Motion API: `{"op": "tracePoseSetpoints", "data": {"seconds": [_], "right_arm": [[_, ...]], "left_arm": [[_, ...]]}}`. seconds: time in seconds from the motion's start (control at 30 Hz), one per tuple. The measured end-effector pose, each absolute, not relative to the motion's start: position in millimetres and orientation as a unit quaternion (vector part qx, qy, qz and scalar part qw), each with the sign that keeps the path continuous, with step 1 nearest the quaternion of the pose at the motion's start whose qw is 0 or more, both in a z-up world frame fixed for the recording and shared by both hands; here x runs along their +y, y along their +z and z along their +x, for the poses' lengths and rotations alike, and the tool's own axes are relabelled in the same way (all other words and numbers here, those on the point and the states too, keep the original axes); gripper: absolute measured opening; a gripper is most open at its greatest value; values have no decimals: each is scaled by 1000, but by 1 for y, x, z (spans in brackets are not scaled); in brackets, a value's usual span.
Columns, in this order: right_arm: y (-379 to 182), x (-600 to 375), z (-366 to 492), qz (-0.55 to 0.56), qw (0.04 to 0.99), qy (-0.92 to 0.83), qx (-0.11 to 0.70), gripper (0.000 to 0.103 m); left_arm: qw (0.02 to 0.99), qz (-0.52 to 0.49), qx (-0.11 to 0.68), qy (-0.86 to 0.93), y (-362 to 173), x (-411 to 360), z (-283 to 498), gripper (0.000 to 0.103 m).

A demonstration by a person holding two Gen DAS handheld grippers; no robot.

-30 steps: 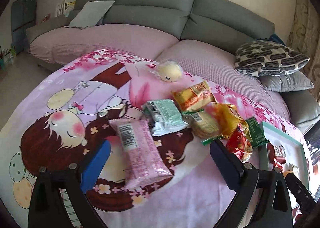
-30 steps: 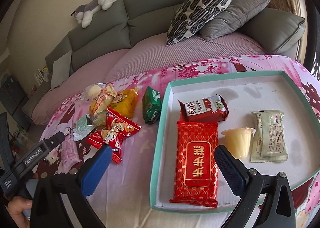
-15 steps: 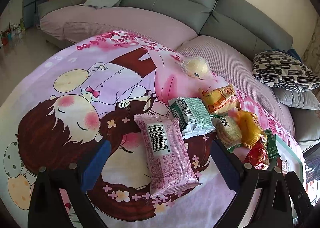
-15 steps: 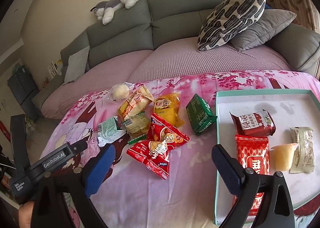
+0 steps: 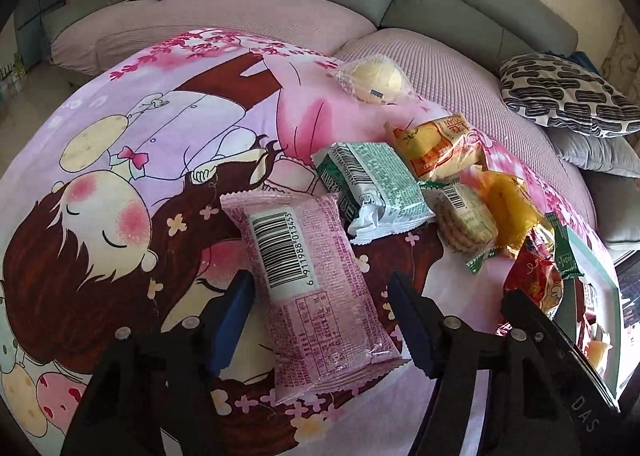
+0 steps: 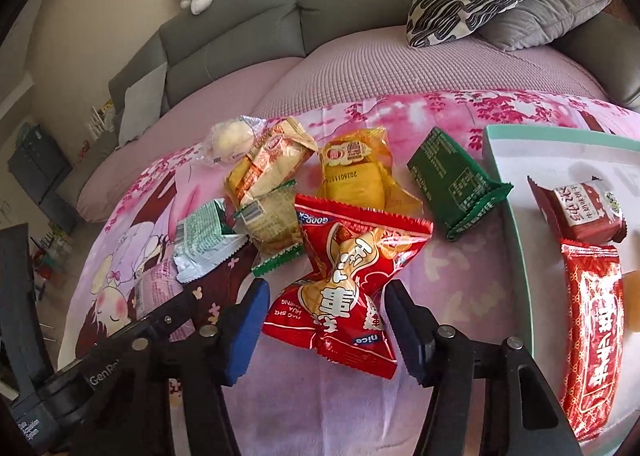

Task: Organize snacks
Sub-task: 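Grasp the pink barcode bread packet with the left tool while the right tool grasps the red chip bag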

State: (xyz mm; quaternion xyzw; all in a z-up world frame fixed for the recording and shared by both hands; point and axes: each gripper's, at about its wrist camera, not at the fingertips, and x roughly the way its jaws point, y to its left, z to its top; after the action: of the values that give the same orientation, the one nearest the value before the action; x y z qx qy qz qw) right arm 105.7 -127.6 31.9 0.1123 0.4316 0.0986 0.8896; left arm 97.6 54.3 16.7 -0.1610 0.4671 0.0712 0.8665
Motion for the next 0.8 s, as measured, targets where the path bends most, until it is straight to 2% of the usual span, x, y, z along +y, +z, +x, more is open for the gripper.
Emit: {"op": "tracePoseSetpoints", "data": {"seconds": [0.13,0.2,0.27,0.8], "right_arm": [[27,-125,104,100,890,94,436,59],[27,-125,103,99,890,93,435,58],[27,-125,103,98,891,92,434,56],[56,-146,88,103,905,80,405,53]], "left_arm": [[866,-145,472,80,14,54,97,59],[866,-141,472,84,15,54,96,48],[867,-141,470,84,15,55,95,44],[881,-152,438,91,37,61,88,41]]}}
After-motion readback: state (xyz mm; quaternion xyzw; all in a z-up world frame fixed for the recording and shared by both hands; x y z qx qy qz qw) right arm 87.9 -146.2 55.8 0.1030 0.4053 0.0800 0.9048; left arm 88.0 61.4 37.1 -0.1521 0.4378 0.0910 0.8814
